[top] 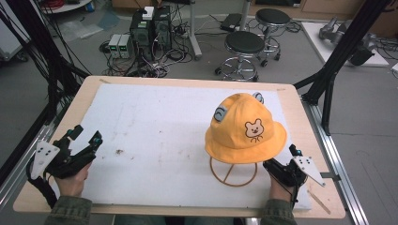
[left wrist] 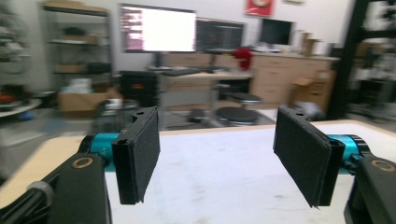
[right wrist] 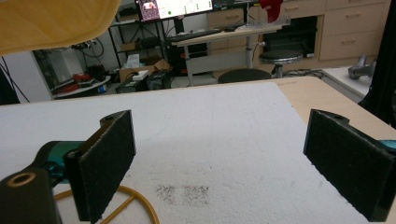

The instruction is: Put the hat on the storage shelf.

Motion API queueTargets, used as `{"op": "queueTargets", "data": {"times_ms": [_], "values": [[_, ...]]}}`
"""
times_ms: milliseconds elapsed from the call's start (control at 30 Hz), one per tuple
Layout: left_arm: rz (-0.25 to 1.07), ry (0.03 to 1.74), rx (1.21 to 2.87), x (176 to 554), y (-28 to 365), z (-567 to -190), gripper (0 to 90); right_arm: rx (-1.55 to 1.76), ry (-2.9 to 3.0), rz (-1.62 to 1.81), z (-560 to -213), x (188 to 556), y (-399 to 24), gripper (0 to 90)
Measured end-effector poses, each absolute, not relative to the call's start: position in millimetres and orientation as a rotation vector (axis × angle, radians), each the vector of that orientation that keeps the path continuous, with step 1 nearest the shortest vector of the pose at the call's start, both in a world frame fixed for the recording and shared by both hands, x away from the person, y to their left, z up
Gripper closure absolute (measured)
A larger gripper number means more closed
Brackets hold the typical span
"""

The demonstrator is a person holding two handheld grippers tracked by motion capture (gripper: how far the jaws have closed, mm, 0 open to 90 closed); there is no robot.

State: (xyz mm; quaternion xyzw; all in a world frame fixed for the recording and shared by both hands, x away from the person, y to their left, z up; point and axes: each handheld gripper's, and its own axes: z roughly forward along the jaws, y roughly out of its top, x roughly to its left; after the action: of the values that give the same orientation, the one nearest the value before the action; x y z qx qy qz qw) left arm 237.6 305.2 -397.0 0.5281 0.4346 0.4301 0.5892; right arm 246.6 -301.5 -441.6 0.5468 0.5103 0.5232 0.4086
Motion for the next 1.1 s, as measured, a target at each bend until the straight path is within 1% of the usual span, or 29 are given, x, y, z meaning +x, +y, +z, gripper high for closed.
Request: {"op": "queueTargets", "data": {"times_ms": [100, 367, 567, 1100], "values": [[1.054, 1.068, 1.205, 235, 313, -404, 32.5, 1.386, 1.280, 1.322, -442, 246, -302, 8.0], [1.119, 1.148, 1.182, 232, 327, -418, 32.8, 1.389, 1.278, 1.321, -442, 247, -303, 7.9], [1.120, 1.167, 1.157, 231, 334, -419, 32.9, 1.389, 1.278, 1.330, -442, 246, -302, 8.0], [1.077, 1.136, 1.181, 228, 329, -421, 33.0, 1.389, 1.296, 1.337, -442, 247, -302, 8.0]]}}
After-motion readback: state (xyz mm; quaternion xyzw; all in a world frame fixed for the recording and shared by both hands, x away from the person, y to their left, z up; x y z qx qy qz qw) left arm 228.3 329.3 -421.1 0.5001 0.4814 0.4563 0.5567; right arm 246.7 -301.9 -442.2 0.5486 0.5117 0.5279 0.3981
